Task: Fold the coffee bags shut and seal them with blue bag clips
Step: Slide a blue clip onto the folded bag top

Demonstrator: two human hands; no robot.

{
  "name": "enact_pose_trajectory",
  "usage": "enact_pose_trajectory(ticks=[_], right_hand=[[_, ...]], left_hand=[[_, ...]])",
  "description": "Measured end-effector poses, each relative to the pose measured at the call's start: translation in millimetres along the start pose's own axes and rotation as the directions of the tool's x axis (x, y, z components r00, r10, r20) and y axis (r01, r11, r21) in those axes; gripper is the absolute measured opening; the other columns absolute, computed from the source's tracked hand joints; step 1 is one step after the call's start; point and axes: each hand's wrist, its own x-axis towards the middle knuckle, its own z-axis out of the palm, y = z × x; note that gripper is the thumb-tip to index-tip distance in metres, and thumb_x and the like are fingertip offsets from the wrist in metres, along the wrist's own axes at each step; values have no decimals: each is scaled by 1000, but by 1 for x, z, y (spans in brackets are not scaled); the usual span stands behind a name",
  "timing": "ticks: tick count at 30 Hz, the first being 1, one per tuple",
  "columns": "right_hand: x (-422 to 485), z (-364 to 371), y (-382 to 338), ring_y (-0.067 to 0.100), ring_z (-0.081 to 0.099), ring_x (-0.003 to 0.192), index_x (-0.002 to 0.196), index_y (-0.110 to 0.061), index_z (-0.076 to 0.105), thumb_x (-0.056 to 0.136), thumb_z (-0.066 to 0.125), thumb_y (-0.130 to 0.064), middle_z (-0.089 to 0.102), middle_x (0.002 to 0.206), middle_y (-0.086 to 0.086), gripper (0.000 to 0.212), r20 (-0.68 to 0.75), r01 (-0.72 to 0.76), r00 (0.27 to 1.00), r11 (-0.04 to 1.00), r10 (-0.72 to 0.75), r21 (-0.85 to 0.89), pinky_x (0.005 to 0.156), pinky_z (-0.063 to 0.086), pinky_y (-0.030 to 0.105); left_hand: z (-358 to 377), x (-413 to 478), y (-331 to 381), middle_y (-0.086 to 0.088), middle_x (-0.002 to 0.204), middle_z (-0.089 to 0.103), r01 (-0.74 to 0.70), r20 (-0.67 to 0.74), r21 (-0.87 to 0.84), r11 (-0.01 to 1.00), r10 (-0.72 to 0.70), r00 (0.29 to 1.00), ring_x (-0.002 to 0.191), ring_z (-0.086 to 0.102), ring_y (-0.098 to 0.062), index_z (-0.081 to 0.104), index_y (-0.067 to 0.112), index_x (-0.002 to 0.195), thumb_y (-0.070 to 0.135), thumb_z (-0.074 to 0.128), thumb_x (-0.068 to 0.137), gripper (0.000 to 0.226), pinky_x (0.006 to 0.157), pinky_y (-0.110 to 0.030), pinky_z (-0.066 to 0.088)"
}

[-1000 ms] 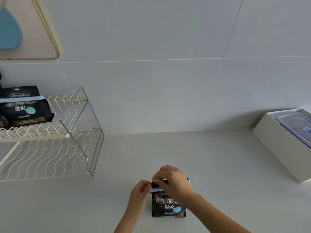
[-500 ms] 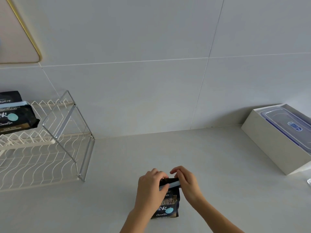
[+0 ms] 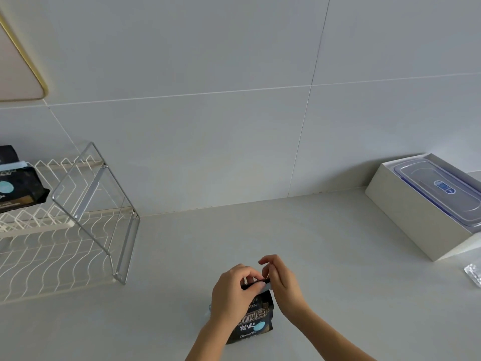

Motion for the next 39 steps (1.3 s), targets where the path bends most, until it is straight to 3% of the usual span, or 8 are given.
enact_pose_trajectory(ticks=[8, 11, 18, 22, 26, 29, 33, 39], right_hand=[[-1, -2, -5, 4, 53, 64, 87, -35, 51, 84, 29, -22, 61, 77, -6, 26, 16, 70, 998, 979, -68, -189, 60, 43, 29], [0, -2, -5, 4, 50, 61, 84, -34, 48, 89, 32, -14, 60, 76, -5, 26, 14, 75, 997, 972, -73, -222, 58, 41, 28], [-4, -3, 4, 5, 40, 54, 74, -33, 41, 83, 33, -19, 45, 57, -11, 18, 43, 39, 999, 961, -28, -274, 54, 33, 26], [2, -2, 3, 6, 46, 62, 82, -26, 47, 90, 34, -14, 54, 69, -8, 19, 80, 1, 997, 967, 20, -255, 60, 38, 29], [10, -3, -3, 10, 54, 70, 81, -25, 56, 92, 42, -14, 62, 76, -6, 21, 127, -16, 991, 977, 44, -212, 66, 44, 29], [16, -4, -8, 5, 54, 68, 76, -26, 58, 92, 44, -19, 62, 73, -10, 22, 195, -46, 977, 977, 87, -206, 65, 43, 24], [18, -4, -7, 9, 47, 66, 67, -23, 53, 95, 41, -20, 53, 67, -9, 30, 270, -115, 949, 976, 163, -183, 67, 38, 28], [6, -5, -1, 14, 57, 76, 77, -28, 54, 98, 32, -21, 62, 77, -6, 31, 251, 58, 968, 965, 8, -257, 72, 46, 33]], left_hand=[[9, -14, -2, 13, 71, 61, -37, -92, -93, 995, 28, 995, 69, 58, -6, 66, 27, 73, 18, 70, 78, 11, 56, -13, 44], [10, -14, -4, 11, 70, 61, -64, -112, -108, 992, 52, 992, 68, 59, -8, 66, 24, 71, 13, 70, 78, 14, 58, -18, 48], [13, -16, -8, 16, 63, 54, -125, -122, -128, 984, 110, 986, 64, 55, -5, 65, 25, 69, 7, 72, 74, 19, 57, -6, 39], [5, -8, -7, 11, 67, 56, -94, -56, -20, 995, 93, 994, 65, 54, -7, 62, 28, 74, 23, 69, 76, 10, 54, -17, 45], [0, -1, -2, 12, 84, 57, -145, 8, 288, 947, 149, 989, 70, 54, -6, 56, 29, 85, 45, 59, 79, 17, 57, -18, 38], [5, 0, 2, 10, 85, 58, -169, -24, 297, 940, 184, 983, 77, 56, -9, 58, 28, 85, 44, 60, 81, 16, 63, -21, 42], [9, -4, 2, 9, 79, 57, -157, -57, 274, 949, 179, 982, 69, 51, -7, 55, 26, 78, 39, 63, 80, 16, 54, -17, 33], [10, -12, -4, 8, 70, 52, -204, -44, 268, 941, 223, 974, 59, 42, -6, 53, 23, 70, 35, 67, 78, 20, 47, -10, 28]])
